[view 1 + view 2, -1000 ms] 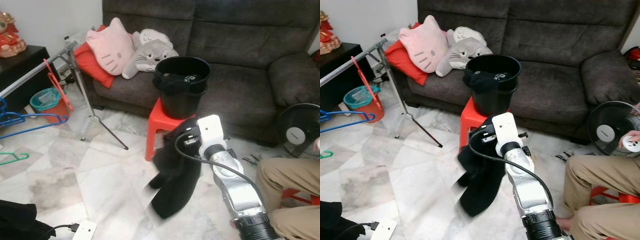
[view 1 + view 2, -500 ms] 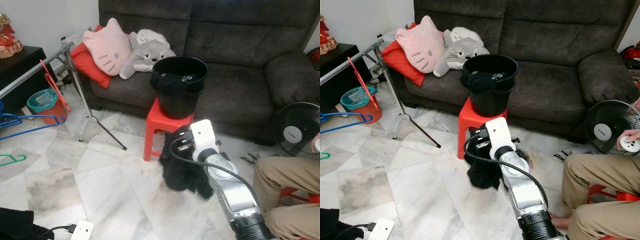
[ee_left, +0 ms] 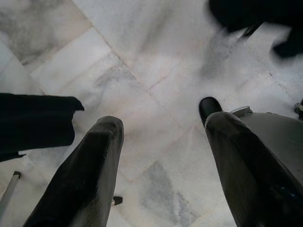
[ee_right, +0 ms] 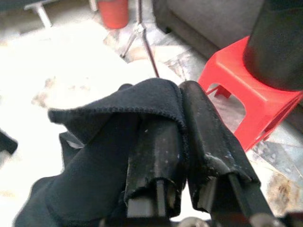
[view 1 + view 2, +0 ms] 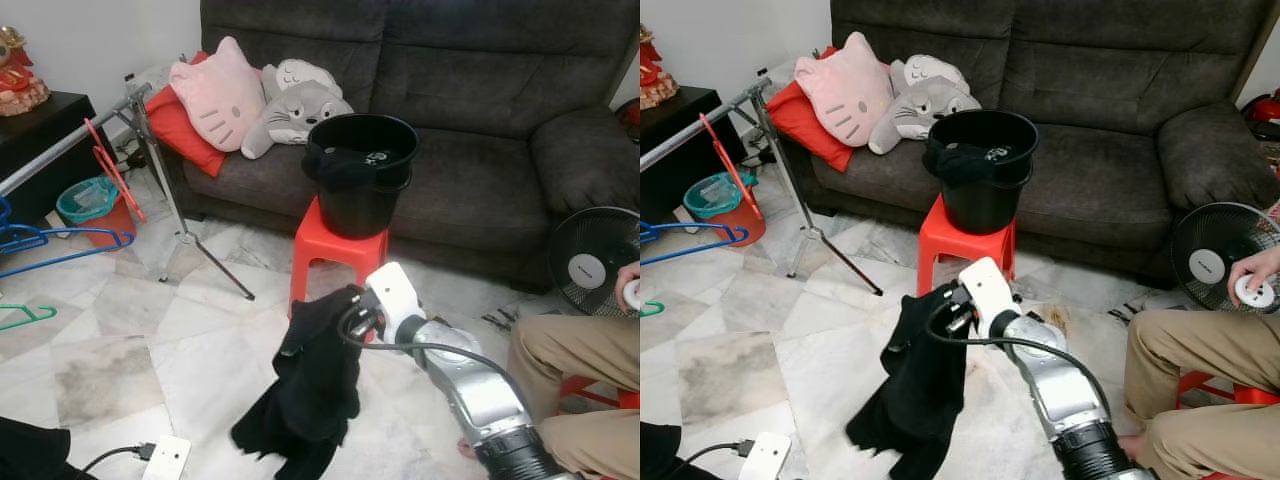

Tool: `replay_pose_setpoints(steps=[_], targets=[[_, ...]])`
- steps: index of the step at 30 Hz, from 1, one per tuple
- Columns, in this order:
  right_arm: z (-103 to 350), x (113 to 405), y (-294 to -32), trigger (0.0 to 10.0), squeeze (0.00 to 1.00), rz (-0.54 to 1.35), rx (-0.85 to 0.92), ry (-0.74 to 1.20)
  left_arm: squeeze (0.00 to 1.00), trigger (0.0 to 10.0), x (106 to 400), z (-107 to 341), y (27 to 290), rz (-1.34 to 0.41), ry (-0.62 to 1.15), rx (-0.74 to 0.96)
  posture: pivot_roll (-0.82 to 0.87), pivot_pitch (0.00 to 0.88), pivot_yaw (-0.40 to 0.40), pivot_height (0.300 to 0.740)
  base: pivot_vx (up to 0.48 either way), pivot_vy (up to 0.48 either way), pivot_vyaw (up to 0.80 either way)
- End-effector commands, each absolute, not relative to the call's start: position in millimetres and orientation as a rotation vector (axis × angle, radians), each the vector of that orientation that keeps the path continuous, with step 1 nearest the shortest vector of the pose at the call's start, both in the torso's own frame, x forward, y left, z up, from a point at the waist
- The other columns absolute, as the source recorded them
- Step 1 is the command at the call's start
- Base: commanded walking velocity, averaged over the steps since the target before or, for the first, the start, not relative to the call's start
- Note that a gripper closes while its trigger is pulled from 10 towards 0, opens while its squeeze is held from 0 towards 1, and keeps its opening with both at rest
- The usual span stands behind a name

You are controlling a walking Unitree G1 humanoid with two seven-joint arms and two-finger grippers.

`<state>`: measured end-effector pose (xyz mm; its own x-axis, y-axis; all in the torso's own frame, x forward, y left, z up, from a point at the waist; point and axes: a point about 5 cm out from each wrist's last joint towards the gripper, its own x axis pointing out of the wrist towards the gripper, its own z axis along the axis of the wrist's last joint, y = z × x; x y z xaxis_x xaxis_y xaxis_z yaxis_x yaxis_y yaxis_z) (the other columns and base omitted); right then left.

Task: Hang hanger

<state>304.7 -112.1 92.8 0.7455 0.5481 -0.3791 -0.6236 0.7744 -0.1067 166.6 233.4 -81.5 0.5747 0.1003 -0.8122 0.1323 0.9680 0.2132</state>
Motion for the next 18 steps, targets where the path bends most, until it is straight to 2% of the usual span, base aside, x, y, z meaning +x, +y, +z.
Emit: replay_pose_setpoints(steps=[1, 5, 9, 14, 18], targets=[[102.9, 308.2, -107.0, 10.0, 0.00, 0.699, -0.249, 0.295, 0.00, 10.0, 162.7, -83.3, 233.8, -0.015, 0.978, 0.247, -0.12, 0.000, 0.007, 0.740, 0.000, 0.000, 0.00], [104.8, 308.2, -105.8, 10.0, 0.00, 0.751, -0.250, 0.291, 0.00, 10.0, 162.3, -83.5, 233.5, -0.016, 0.980, 0.242, -0.12, 0.000, 0.007, 0.740, 0.000, 0.000, 0.00], [104.6, 301.3, -101.3, 10.0, 0.00, 0.909, -0.268, 0.299, 0.00, 10.0, 162.2, -83.7, 233.3, -0.017, 0.983, 0.234, -0.11, 0.000, 0.005, 0.740, 0.000, 0.000, 0.00], [103.1, 295.2, -106.2, 10.0, 0.00, 1.066, -0.387, 0.322, 0.00, 10.0, 163.4, -83.4, 233.0, -0.029, 0.991, 0.229, -0.11, 0.000, 0.009, 0.740, 0.000, 0.000, 0.00], [105.1, 294.4, -109.9, 10.0, 0.00, 1.144, -0.418, 0.338, 0.00, 10.0, 164.6, -83.1, 232.0, -0.048, 0.993, 0.219, -0.11, 0.000, 0.006, 0.740, 0.000, 0.000, 0.00]])
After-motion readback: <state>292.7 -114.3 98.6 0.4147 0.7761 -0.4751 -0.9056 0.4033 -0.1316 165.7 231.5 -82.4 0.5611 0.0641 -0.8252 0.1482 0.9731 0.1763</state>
